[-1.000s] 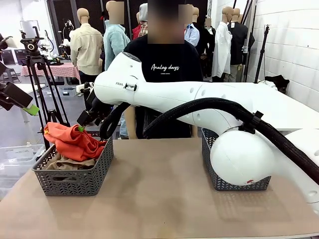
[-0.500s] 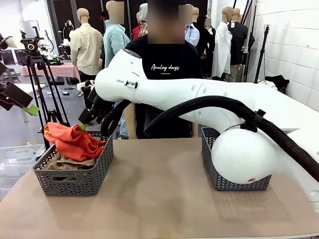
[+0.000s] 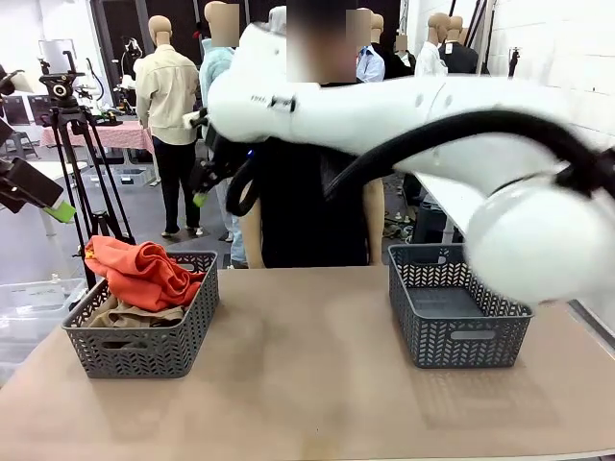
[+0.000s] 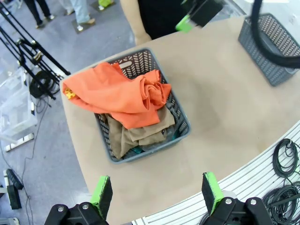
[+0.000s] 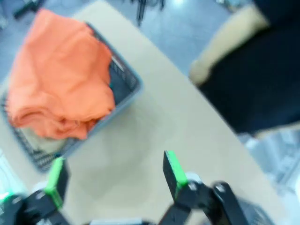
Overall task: Sort the tops and bottoms.
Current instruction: Sort the clothes according to human instructions.
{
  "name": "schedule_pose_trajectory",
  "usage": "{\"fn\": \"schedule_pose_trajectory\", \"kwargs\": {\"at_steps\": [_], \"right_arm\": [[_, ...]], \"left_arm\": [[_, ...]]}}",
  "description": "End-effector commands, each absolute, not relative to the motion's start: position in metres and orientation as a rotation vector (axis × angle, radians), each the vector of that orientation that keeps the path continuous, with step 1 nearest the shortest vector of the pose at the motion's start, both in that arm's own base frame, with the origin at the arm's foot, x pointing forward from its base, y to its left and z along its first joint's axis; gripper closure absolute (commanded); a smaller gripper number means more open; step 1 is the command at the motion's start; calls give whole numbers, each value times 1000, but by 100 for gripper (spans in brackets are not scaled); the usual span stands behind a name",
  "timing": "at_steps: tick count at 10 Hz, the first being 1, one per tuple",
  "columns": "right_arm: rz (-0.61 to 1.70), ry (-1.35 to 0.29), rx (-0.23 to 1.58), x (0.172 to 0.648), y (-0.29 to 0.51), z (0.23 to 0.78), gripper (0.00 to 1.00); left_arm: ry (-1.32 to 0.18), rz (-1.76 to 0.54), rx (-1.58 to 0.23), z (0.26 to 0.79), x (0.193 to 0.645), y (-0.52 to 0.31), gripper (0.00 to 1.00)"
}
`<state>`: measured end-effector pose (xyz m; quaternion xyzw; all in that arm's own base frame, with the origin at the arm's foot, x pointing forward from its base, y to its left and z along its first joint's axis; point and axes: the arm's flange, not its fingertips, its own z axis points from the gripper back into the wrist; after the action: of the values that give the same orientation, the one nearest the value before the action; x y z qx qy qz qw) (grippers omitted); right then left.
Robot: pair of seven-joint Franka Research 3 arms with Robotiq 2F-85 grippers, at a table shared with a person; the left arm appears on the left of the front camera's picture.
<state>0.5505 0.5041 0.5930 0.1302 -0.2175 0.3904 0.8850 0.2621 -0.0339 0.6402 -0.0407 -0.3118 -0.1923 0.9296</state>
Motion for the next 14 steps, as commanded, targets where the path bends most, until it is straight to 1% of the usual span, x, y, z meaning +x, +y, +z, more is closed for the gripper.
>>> {"fn": "schedule_pose_trajectory", "kwargs": {"at_steps": [1, 2, 3, 5, 8, 10, 11, 14], "right_arm": [[653, -405, 204, 436, 400, 576, 0], [592, -374, 202, 414, 370, 577, 0], [475, -351, 194, 391, 334, 572, 0], [394, -406, 227, 366, 314, 566, 0], [404, -431, 243, 378, 313, 559, 0], [405, -468, 274, 395, 318, 558, 0], [382, -428, 216, 373, 310, 557, 0], [382, -428, 216, 373, 310, 557, 0]], "left_arm": [[-640, -396, -97, 641, 262, -34, 0], [-640, -396, -97, 641, 262, -34, 0], [-640, -396, -97, 641, 262, -34, 0], [-640, -396, -97, 641, 262, -34, 0], [-640, -396, -97, 641, 262, -34, 0], [-640, -396, -97, 641, 262, -34, 0], [-640, -396, -97, 641, 262, -34, 0], [-640, -396, -97, 641, 262, -34, 0]]}}
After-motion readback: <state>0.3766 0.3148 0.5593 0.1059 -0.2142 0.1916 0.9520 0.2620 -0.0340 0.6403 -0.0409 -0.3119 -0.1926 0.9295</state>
